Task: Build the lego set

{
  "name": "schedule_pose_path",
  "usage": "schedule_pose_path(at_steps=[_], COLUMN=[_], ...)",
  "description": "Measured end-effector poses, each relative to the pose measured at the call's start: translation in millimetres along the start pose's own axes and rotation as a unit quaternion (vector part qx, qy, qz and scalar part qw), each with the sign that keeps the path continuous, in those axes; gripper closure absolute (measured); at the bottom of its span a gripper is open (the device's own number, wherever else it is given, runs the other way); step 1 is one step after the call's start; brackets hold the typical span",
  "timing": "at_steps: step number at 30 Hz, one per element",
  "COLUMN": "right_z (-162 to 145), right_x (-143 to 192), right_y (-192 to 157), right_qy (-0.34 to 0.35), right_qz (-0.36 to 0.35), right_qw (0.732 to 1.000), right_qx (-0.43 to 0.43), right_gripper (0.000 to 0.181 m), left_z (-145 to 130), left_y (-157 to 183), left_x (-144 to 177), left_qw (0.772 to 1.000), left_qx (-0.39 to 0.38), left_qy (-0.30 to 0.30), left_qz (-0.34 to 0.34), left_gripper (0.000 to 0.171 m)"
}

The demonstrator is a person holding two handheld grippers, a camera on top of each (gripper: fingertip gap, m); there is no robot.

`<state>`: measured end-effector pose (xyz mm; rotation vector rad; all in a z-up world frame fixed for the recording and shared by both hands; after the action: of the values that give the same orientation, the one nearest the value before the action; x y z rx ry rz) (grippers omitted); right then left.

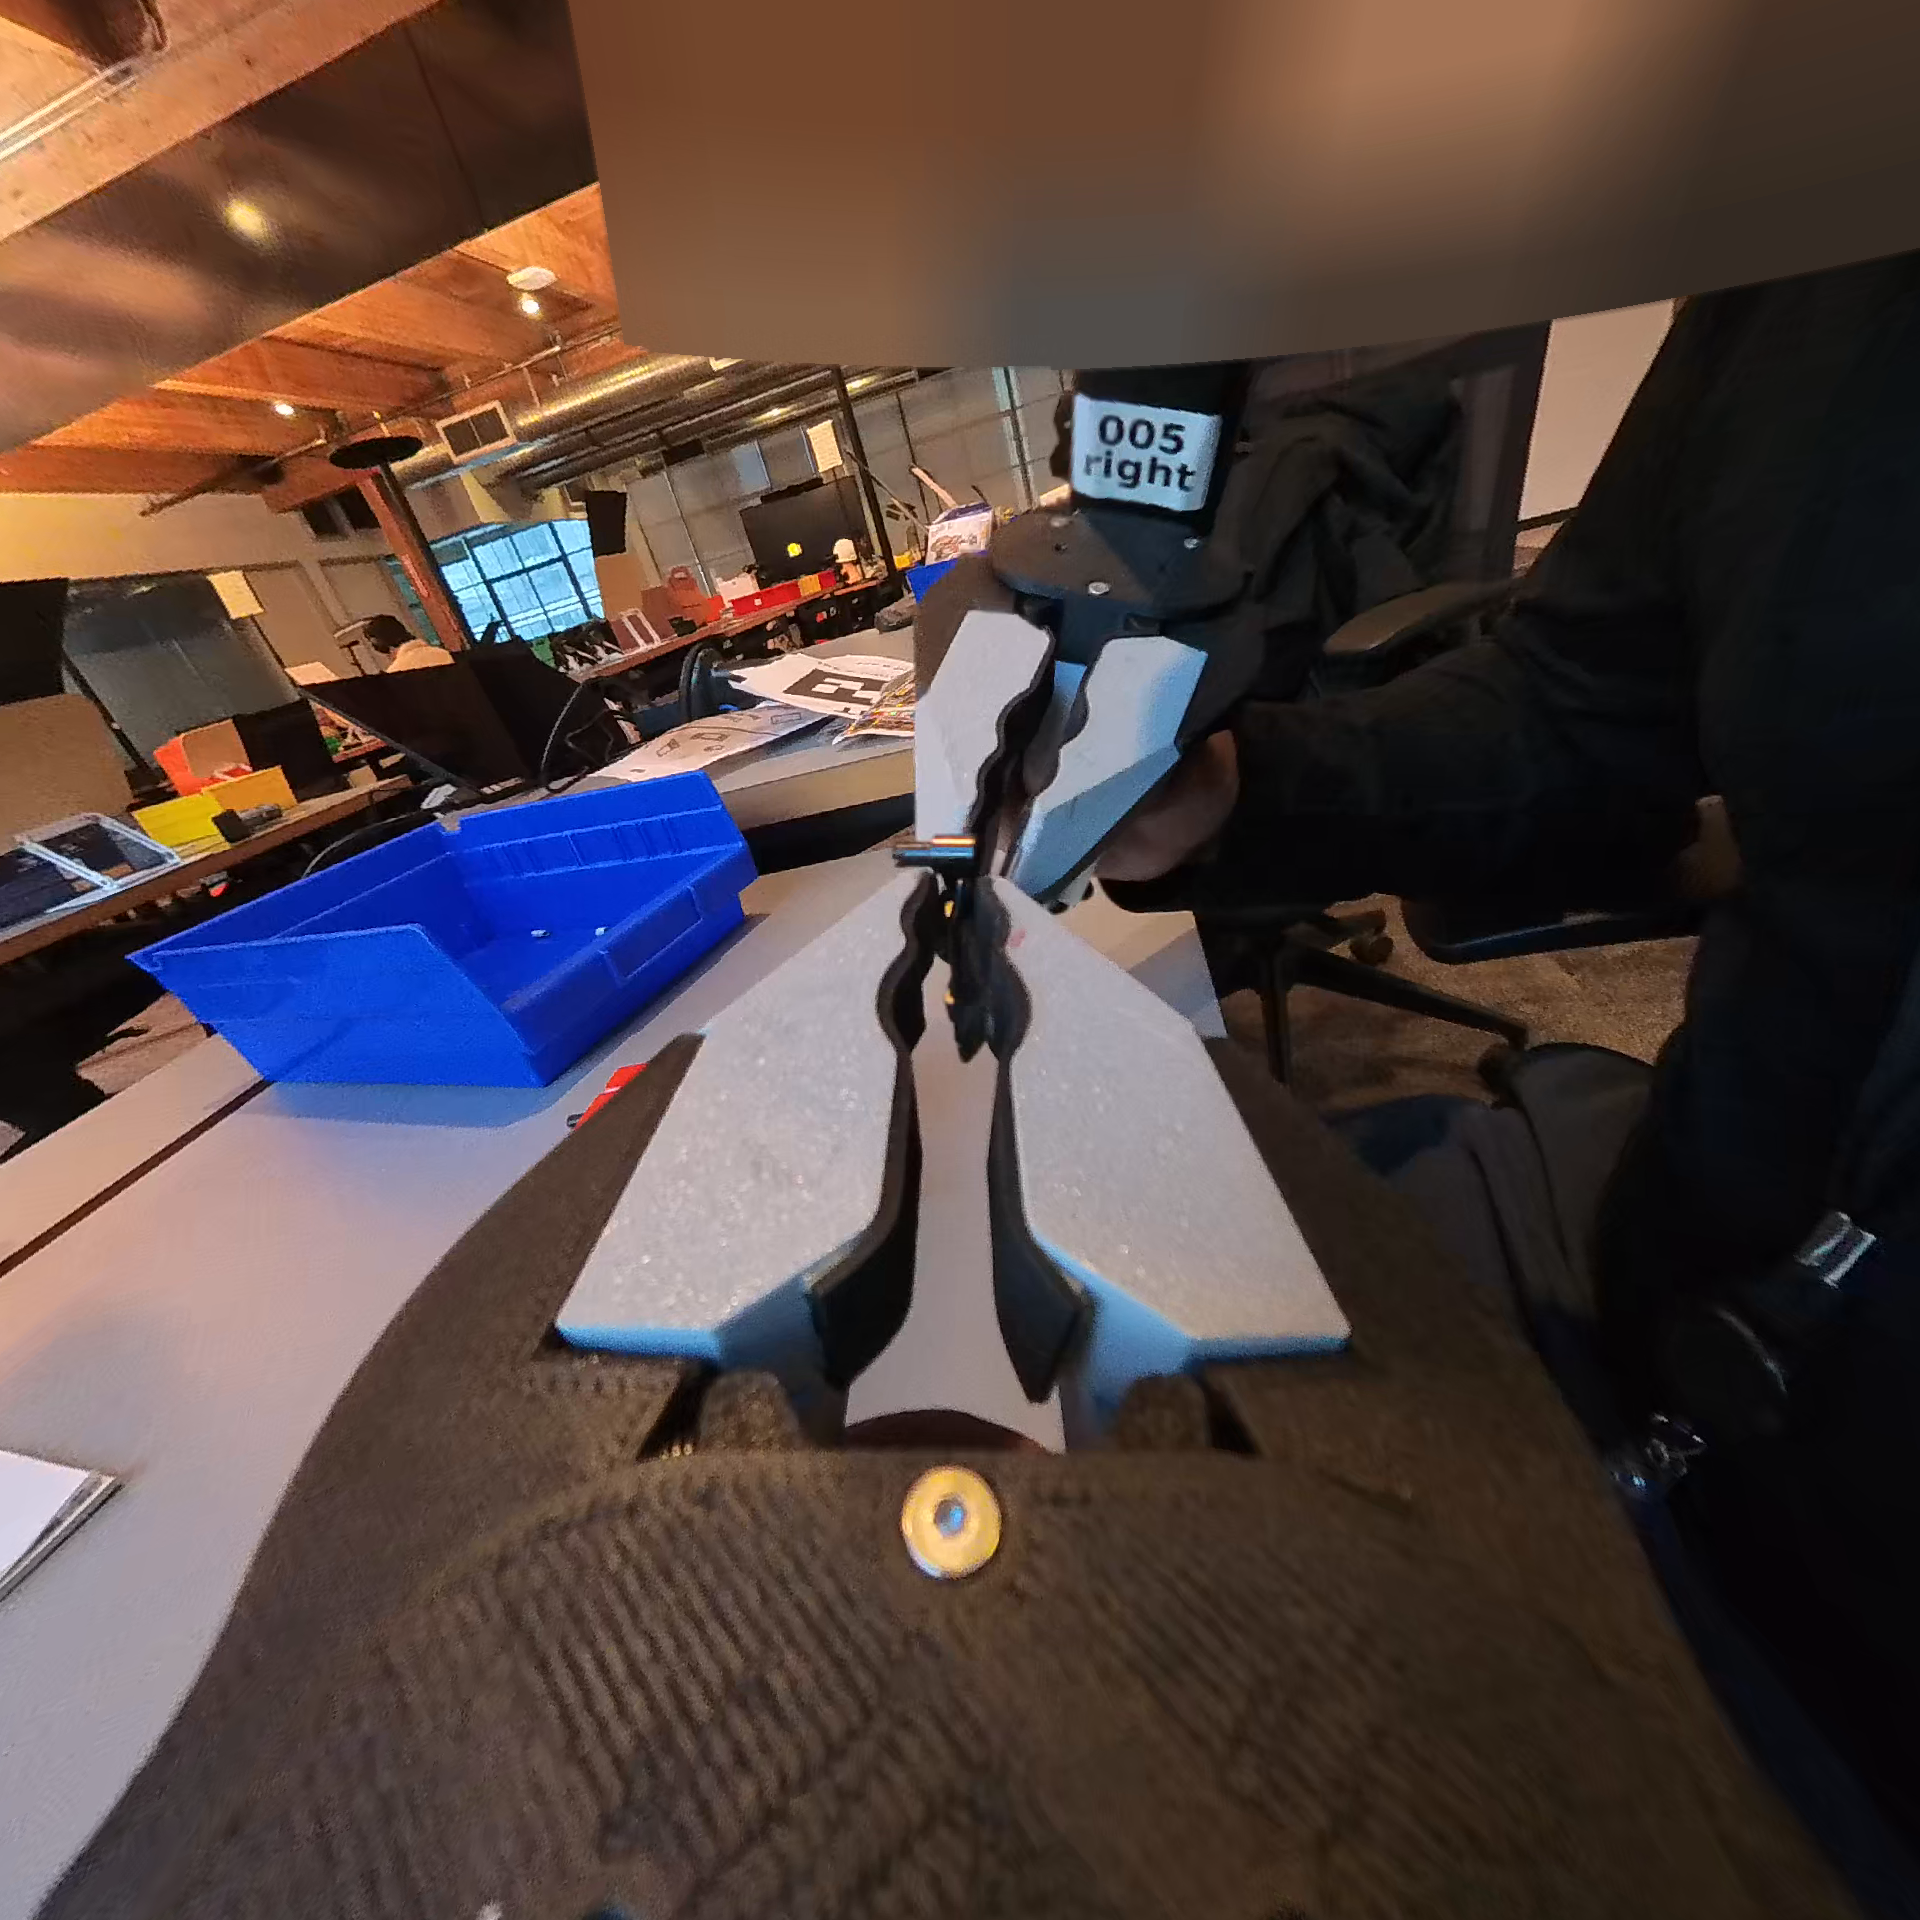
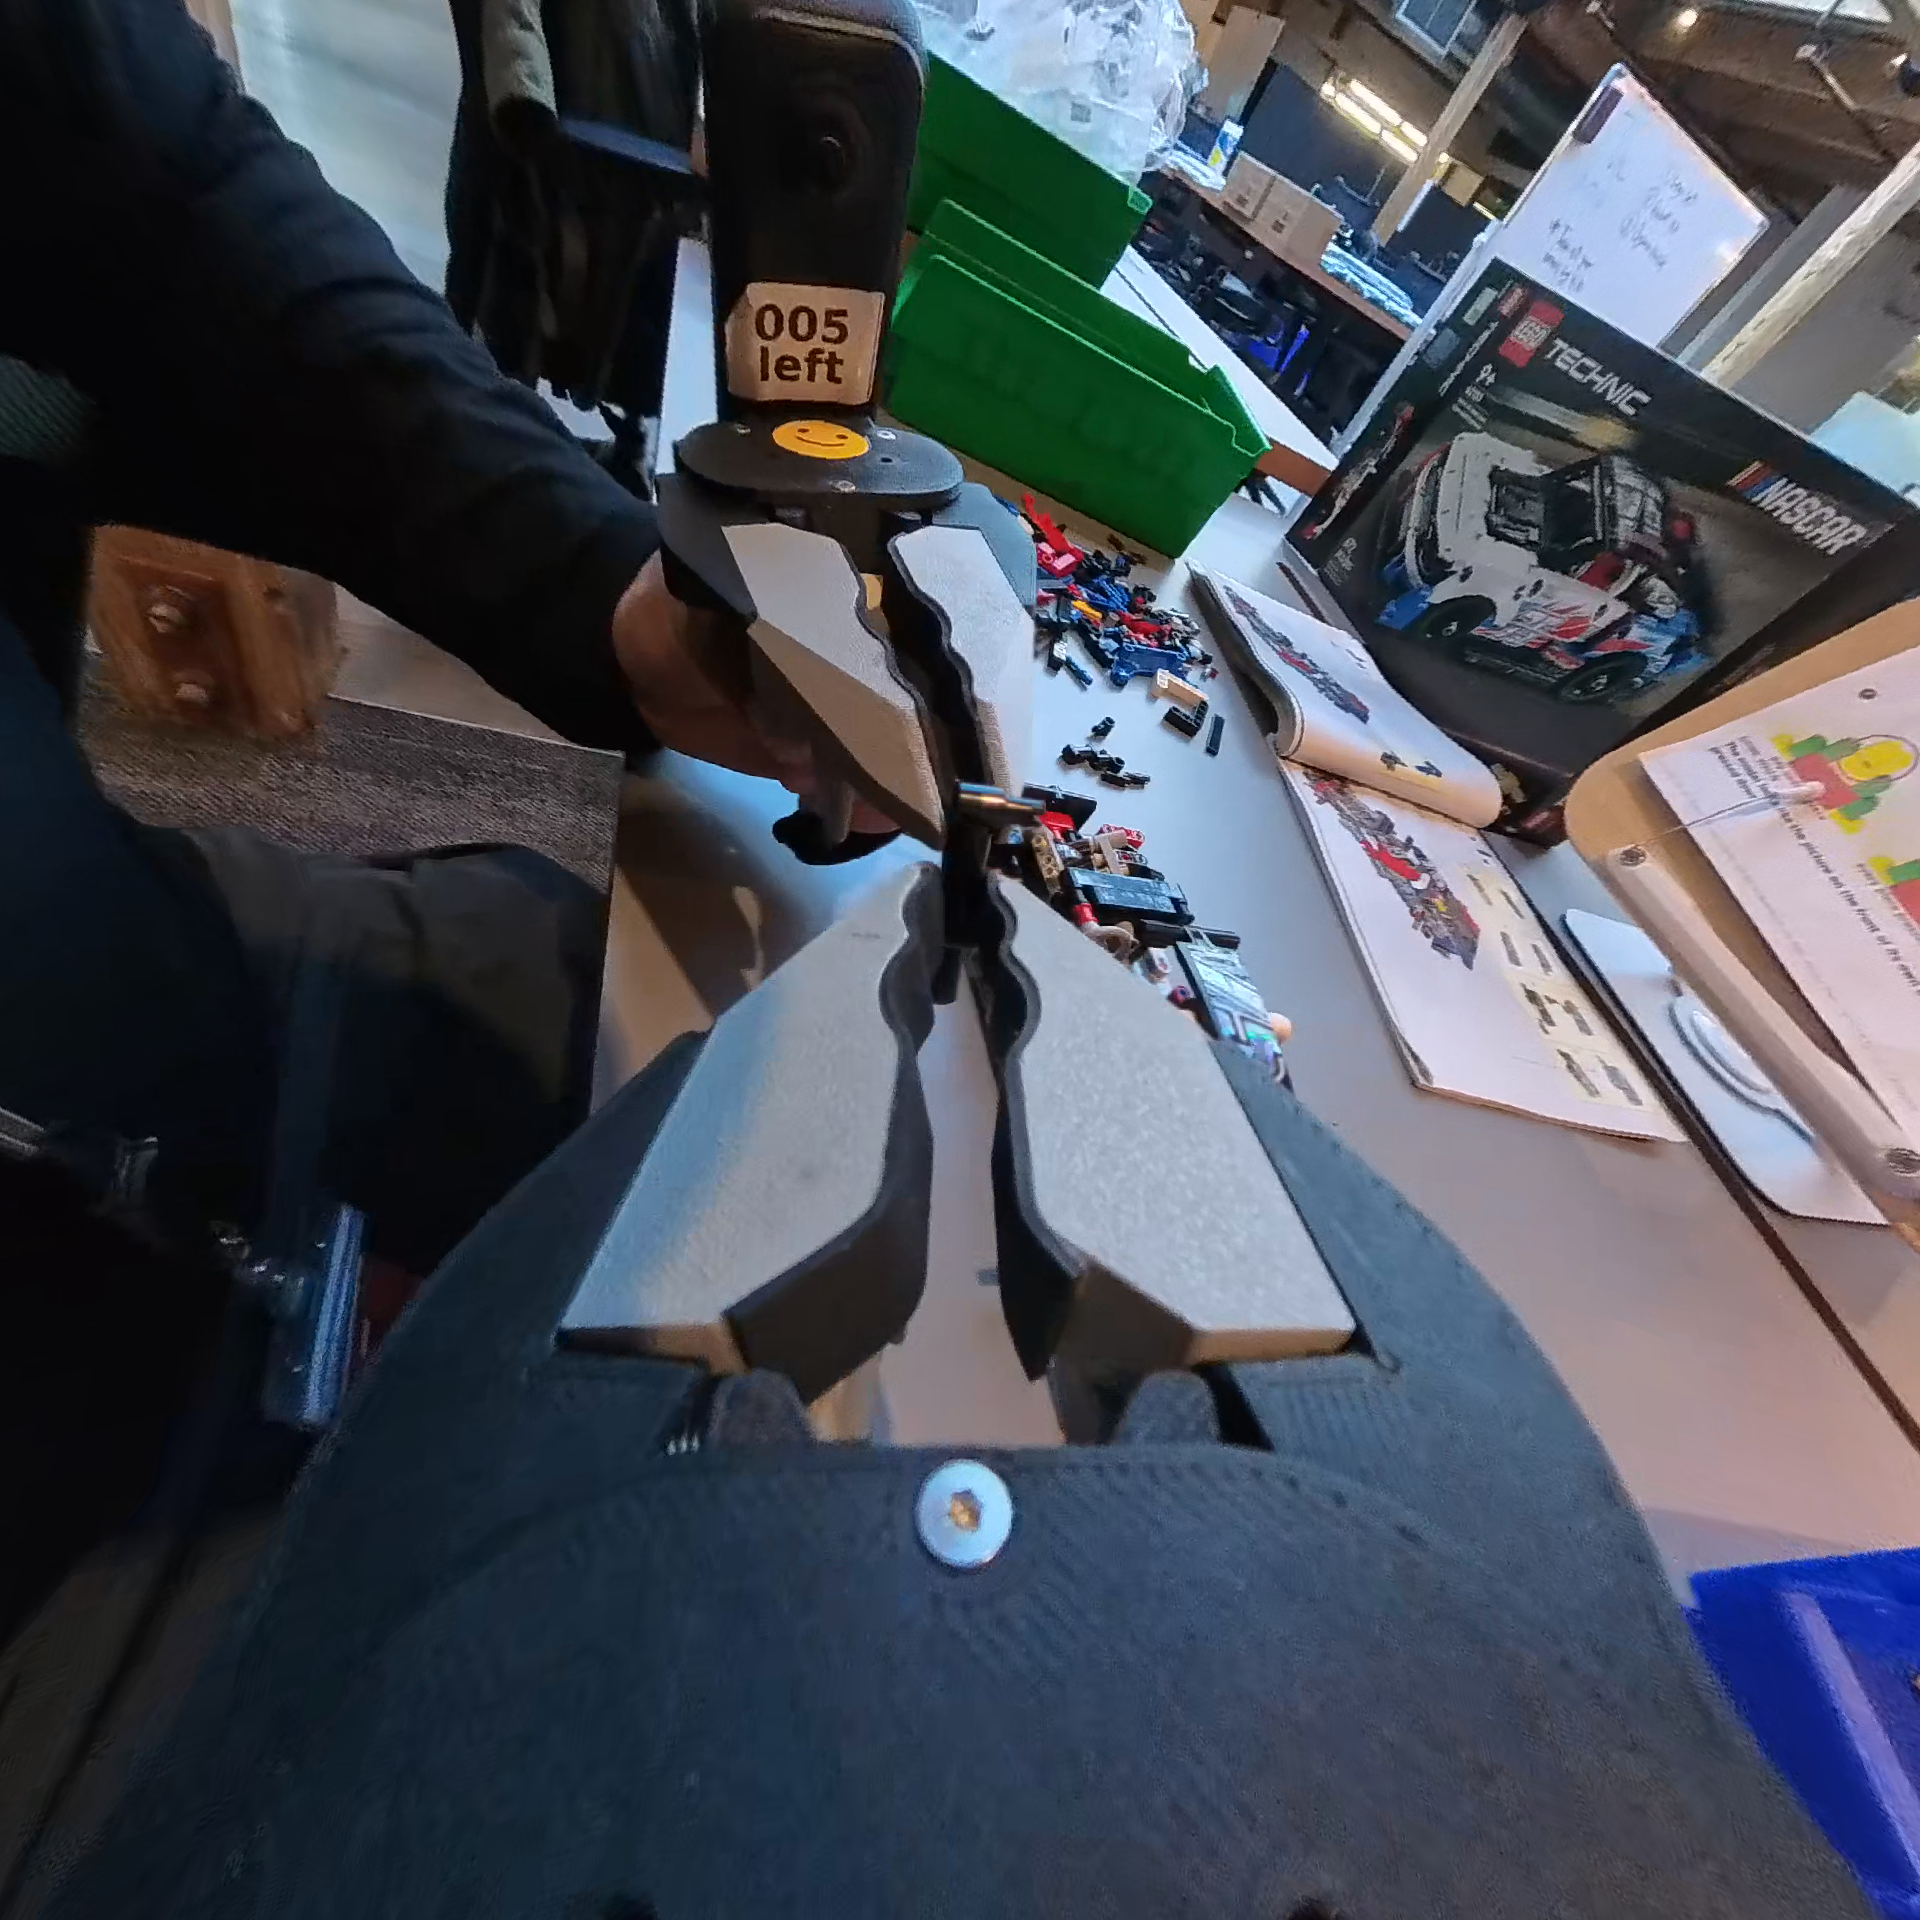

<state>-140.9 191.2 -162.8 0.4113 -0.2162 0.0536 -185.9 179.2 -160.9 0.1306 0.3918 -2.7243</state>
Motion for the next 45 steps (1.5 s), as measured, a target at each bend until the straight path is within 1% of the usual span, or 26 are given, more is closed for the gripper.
schedule_pose_path(at_steps=[3,15,18,22,24,27,29,31,34,36,38,40,43,45], right_z=[-0.8,-9.8,-15.6,-18.8,-19.6,-18.8,-16.2,-17.1,-37.4,-55.3,-66.0,-66.8,-64.4,-63.9], right_x=[0.1,-1.0,-4.4,-8.2,-6.7,7.8,25.5,46.5,73.1,81.1,80.8,74.9,56.6,42.8], right_y=[-0.4,-0.3,2.1,5.2,10.7,30.7,49.0,68.8,103.7,123.3,140.8,156.6,176.2,184.3], right_qy=[0.007,-0.021,-0.012,0.016,0.026,0.063,0.108,0.153,0.185,0.188,0.191,0.197,0.189,0.186], right_qz=[0.008,-0.018,-0.015,-0.01,-0.016,-0.044,-0.059,-0.07,-0.11,-0.125,-0.12,-0.095,-0.05,-0.025], right_qw=[1.0,0.999,1.0,0.999,0.997,0.992,0.983,0.971,0.952,0.944,0.939,0.939,0.947,0.952], right_qx=[-0.016,0.028,-0.001,-0.044,-0.064,-0.103,-0.134,-0.169,-0.218,-0.241,-0.258,-0.264,-0.254,-0.242], right_gripper=[0.178,0.179,0.178,0.178,0.178,0.178,0.178,0.179,0.179,0.179,0.178,0.178,0.178,0.178], left_z=[-0.4,-10.2,-15.0,-16.9,-15.9,-18.9,-23.6,-26.4,-30.5,-29.9,-28.8,-31.8,-37.2,-36.5], left_y=[0.2,-2.7,-6.3,-12.0,-14.0,-16.8,-20.2,-26.6,-42.9,-56.2,-69.7,-83.2,-93.8,-99.8], left_x=[-0.2,-2.1,-1.3,2.4,6.9,19.9,33.0,49.9,78.4,96.5,111.1,119.7,121.8,124.0], left_qw=[1.0,1.0,0.999,0.994,0.994,0.993,0.989,0.985,0.978,0.971,0.962,0.954,0.955,0.952], left_qx=[-0.008,0.014,0.038,0.092,0.086,0.045,0.009,-0.011,-0.024,-0.055,-0.094,-0.109,-0.08,-0.081], left_qy=[-0.003,-0.018,-0.036,-0.057,-0.07,-0.11,-0.144,-0.162,-0.175,-0.171,-0.163,-0.164,-0.168,-0.163], left_qz=[0.003,0.004,0.002,-0.009,-0.006,0.007,0.025,0.051,0.111,0.157,0.196,0.225,0.231,0.245], left_gripper=[0.168,0.168,0.168,0.167,0.161,0.154,0.15,0.149,0.146,0.146,0.15,0.151,0.15,0.151])
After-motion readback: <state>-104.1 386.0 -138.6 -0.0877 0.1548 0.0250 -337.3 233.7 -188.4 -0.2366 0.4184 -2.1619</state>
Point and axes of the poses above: each gripper's, where its closed fingertips meet, x back along the fingers, z out of its top, y = z × x across the jaws, the point moved 3 cm from there along x, back along the fingers, and after that the axes turned 3 degrees about y, right-handed, at the moved point
